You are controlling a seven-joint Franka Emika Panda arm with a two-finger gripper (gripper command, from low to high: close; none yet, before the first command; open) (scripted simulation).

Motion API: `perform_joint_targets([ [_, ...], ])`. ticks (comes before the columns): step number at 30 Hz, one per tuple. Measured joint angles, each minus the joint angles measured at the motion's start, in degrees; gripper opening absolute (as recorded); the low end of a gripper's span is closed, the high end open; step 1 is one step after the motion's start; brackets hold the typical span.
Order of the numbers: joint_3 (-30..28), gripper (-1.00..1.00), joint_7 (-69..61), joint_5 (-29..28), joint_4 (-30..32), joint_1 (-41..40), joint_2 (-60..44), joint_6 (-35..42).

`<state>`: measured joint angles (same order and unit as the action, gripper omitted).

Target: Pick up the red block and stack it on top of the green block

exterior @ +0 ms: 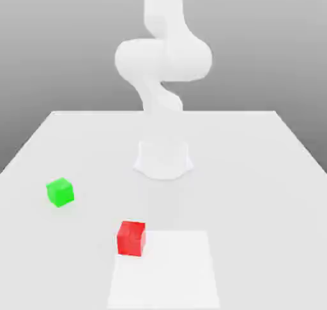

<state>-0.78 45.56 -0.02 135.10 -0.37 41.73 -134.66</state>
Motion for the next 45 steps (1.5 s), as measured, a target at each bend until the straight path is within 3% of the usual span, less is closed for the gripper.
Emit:
perform_joint_targets([
  [17, -5.4, 0.00, -1.9, -0.8, 26.8, -3.8, -36.2, -24.4],
  [24, -2.8, 0.00, -5.4, 3.8, 26.8, -5.9, -51.3, -36.9],
  [25, -2.0, -1.00, -5.8, 4.4, 26.6, -6.6, -53.2, -38.4],
  [32, -1.7, -1.00, -5.7, 4.2, 26.5, -6.9, -53.5, -38.7],
  [39, -2.8, -1.00, -2.5, -0.2, 28.4, -7.0, -40.5, -27.6],
  [45, -7.8, -1.00, 0.0, -6.1, 29.9, -15.7, -33.8, -23.1],
])
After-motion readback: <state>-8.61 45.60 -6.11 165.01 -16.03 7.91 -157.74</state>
